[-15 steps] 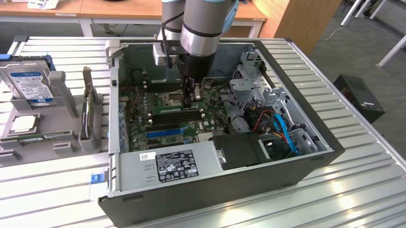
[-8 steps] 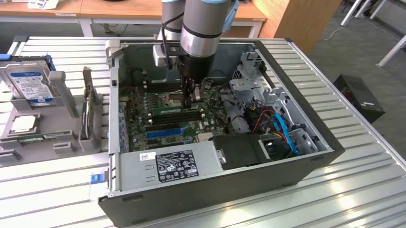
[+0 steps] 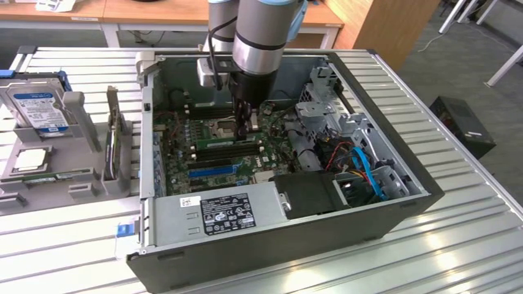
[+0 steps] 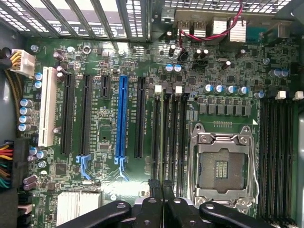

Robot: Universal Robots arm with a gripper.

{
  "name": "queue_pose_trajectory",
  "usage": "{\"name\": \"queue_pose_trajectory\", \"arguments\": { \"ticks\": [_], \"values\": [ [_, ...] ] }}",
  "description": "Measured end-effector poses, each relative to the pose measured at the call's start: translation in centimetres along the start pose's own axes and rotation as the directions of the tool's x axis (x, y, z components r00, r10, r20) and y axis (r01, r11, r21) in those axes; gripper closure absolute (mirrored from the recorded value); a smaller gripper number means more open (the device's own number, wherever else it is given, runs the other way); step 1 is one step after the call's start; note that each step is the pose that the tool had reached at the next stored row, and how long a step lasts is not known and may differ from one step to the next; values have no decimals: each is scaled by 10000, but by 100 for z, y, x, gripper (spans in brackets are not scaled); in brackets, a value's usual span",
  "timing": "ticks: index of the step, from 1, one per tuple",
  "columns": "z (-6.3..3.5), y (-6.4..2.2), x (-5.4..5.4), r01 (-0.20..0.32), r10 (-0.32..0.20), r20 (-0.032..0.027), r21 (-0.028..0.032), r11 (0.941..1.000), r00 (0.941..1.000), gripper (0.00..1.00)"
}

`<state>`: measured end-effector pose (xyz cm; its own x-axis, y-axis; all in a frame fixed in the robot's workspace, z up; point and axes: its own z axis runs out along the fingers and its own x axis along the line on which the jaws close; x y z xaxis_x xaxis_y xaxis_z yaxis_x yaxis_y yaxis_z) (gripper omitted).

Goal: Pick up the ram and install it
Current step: 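Insert the ram into the slot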

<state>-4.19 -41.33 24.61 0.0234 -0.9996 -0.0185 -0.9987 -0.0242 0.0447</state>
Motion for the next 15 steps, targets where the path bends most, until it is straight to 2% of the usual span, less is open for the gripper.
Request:
{"name": "queue_pose_trajectory", "arguments": {
  "ticks": [15],
  "values": [
    [0, 0, 16, -99, 99, 5, 2, 10000, 10000, 88]
  ]
}}
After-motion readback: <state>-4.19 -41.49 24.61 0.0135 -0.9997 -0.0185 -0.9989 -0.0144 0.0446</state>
